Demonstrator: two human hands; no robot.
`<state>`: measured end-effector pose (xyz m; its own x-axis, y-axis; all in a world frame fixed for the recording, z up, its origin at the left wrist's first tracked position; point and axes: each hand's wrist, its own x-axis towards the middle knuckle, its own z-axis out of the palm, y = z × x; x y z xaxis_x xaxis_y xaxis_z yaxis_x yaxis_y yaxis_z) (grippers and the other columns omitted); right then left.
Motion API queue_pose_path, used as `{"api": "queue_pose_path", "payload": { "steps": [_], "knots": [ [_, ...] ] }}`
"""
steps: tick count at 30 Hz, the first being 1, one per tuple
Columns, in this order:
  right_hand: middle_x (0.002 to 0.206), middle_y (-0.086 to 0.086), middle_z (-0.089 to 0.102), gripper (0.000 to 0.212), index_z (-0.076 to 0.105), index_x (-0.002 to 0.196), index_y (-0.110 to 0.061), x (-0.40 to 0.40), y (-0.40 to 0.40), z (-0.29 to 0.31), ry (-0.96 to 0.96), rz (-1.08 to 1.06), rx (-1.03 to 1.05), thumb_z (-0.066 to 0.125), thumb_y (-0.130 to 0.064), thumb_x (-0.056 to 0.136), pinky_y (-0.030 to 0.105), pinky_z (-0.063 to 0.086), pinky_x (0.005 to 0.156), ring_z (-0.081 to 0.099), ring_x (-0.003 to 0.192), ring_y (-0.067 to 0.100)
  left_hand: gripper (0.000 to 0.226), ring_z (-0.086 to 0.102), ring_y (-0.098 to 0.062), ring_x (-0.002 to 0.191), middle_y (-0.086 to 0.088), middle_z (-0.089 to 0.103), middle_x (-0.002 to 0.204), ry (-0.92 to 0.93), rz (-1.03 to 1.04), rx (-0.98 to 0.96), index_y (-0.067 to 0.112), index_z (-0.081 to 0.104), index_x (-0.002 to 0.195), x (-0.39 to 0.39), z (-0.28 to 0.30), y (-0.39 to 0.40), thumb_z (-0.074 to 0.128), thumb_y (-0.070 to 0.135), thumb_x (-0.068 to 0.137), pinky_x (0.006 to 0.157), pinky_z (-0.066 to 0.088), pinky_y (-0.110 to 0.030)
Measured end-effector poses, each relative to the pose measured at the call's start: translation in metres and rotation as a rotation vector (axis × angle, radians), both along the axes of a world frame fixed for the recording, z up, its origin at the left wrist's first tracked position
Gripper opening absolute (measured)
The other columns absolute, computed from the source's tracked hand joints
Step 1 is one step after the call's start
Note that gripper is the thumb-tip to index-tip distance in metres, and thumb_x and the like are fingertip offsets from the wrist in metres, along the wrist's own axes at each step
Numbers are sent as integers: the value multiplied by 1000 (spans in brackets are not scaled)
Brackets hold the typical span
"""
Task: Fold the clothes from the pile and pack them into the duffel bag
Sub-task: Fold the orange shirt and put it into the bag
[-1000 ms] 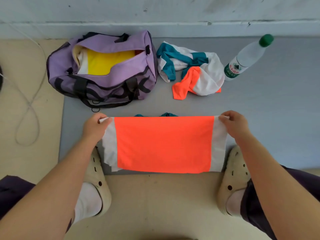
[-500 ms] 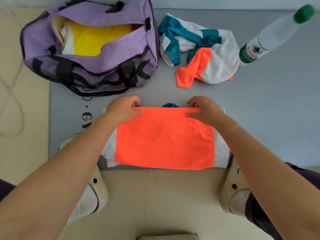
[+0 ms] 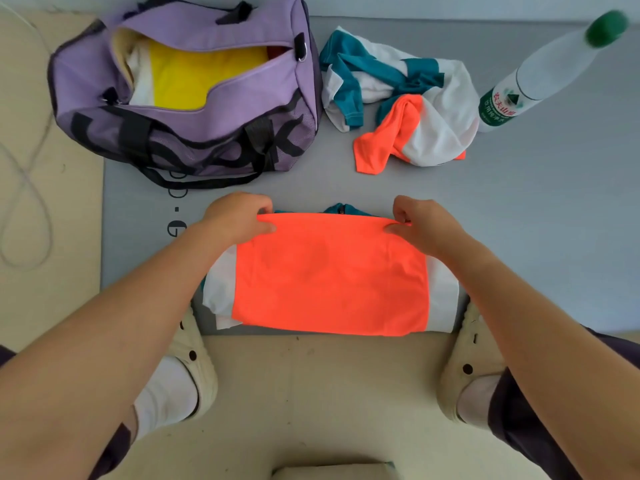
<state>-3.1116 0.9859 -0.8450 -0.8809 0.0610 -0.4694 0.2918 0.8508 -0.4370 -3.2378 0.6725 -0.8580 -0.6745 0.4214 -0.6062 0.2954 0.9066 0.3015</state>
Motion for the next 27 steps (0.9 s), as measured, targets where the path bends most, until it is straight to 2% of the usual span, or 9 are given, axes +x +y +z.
{"api": "queue_pose_path", "payload": {
  "steps": [7,10,13,15,18,20,23,25,27],
  "knots": [
    [94,11,64,19,66,98,-5,5,6,9,-57,30,93,68,-21,87,30,34,72,56,94,31,19,50,-20,82,2,55,86,267,52,112,18,62,81,9,15,-1,75,31,81,66,37,-31],
    [90,7,60,15,61,94,-7,7,6,18,-67,-22,76,61,-23,92,35,42,76,57,95,32,27,55,-21,72,3,55,71,82,49,201,19,49,67,13,23,3,73,19,81,62,41,-34],
    [100,18,62,21,55,100,-6,13,3,22,-140,9,152,52,-26,97,37,42,74,57,96,36,31,60,-15,60,1,57,65,-160,48,166,18,42,68,20,24,7,68,16,85,55,40,-32],
    [101,18,62,23,54,104,-7,19,2,25,-200,33,179,51,-29,97,37,42,73,57,93,35,29,50,-17,67,4,52,68,-122,-59,51,20,43,71,21,26,3,66,24,87,54,29,-28],
    [104,12,63,25,61,107,-11,25,3,36,-331,87,209,53,-32,95,32,40,73,51,89,26,25,48,-17,73,5,50,73,-126,-156,-102,20,51,77,19,35,-7,61,37,92,56,30,-29],
    [101,9,68,24,65,104,-10,26,3,45,-469,155,212,53,-29,93,28,40,72,59,87,24,34,50,-17,70,2,52,72,-208,-212,-176,18,53,71,19,42,-9,57,44,94,56,32,-29],
    [85,7,72,16,63,87,-16,20,5,72,-647,150,148,53,-28,92,26,49,69,72,67,21,46,55,-12,55,2,56,64,-261,-224,-203,16,57,63,20,63,-4,59,53,90,55,39,-28],
    [79,4,67,20,57,76,-20,9,14,99,-555,127,168,54,-29,93,25,44,61,69,59,19,53,58,-15,46,0,52,53,-161,-157,-67,15,52,55,13,88,0,63,56,86,51,41,-28],
    [79,5,62,24,57,75,-16,-3,29,131,-318,50,243,55,-31,94,28,39,63,65,72,23,60,51,-22,47,-3,42,48,89,-130,82,14,40,50,1,121,4,64,57,85,51,33,-34]
  ]
}}
